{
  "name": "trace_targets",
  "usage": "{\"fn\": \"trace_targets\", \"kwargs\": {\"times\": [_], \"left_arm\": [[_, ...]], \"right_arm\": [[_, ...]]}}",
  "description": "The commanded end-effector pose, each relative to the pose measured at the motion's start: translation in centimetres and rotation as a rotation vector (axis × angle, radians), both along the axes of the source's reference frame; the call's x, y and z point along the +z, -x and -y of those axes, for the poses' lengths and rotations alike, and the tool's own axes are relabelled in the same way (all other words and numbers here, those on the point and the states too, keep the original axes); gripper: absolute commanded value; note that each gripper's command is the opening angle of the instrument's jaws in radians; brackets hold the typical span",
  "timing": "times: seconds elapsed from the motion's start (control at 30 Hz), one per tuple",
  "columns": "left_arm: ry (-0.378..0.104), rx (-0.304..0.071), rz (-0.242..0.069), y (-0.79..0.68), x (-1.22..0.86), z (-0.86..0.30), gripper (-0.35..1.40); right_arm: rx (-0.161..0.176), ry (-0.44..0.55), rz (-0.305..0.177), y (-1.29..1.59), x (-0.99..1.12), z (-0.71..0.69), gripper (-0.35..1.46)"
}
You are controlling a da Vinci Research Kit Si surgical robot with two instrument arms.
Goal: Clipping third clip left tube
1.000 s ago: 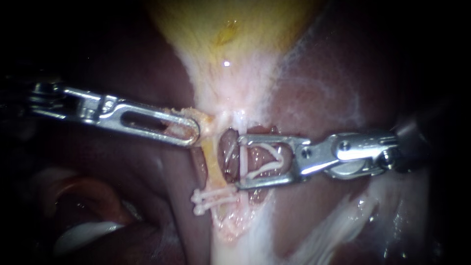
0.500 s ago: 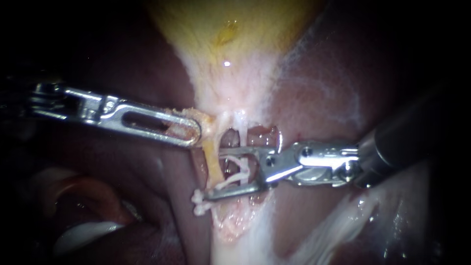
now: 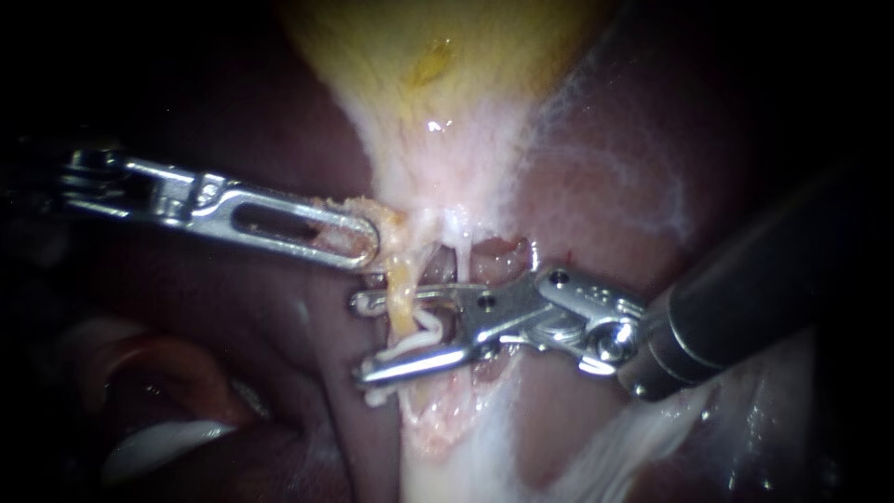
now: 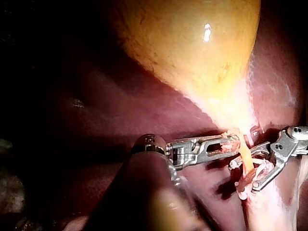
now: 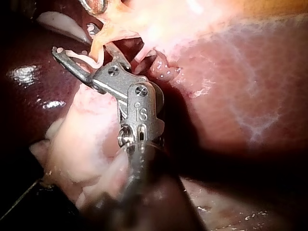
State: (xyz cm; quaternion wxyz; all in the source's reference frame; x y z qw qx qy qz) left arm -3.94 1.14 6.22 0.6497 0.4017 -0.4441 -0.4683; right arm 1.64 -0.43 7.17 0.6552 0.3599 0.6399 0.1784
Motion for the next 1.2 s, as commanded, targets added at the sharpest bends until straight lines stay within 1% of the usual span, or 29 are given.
{"fn": "trace_targets", "kwargs": {"times": [0.03,0.27,0.47,0.53,0.57,0.6,0.63,0.67,0.93,1.2], "left_arm": [[-0.001,0.001,0.002,0.0,0.0,0.0,-0.35],[-0.001,0.001,0.002,0.0,0.0,0.0,-0.35],[-0.001,0.001,0.001,0.0,0.0,0.0,-0.35],[-0.001,0.001,0.001,0.0,0.0,0.0,-0.35],[-0.001,0.001,0.001,0.0,0.0,0.0,-0.35],[-0.001,0.001,0.001,0.0,0.0,0.0,-0.35],[-0.001,0.001,0.001,0.0,0.0,0.0,-0.35],[-0.001,0.001,0.001,0.0,0.0,0.0,-0.35],[-0.001,0.001,0.001,0.0,0.0,0.0,-0.35],[-0.001,0.0,0.001,0.0,-0.01,0.0,-0.35]], "right_arm": [[0.001,-0.001,-0.001,0.02,-0.02,-0.04,0.45],[0.011,-0.013,-0.021,0.07,-0.09,-0.15,0.43],[0.012,-0.043,-0.018,0.07,-0.09,-0.17,0.38],[0.013,-0.089,-0.006,0.1,-0.09,-0.16,0.23],[0.011,-0.112,-0.002,0.13,-0.09,-0.16,0.05],[0.008,-0.158,0.008,0.16,-0.09,-0.15,-0.18],[0.007,-0.199,0.017,0.18,-0.09,-0.15,-0.35],[0.009,-0.222,0.023,0.2,-0.09,-0.16,-0.35],[0.009,-0.218,0.025,0.24,-0.02,-0.13,-0.35],[0.009,-0.218,0.025,0.25,-0.01,-0.14,-0.35]]}}
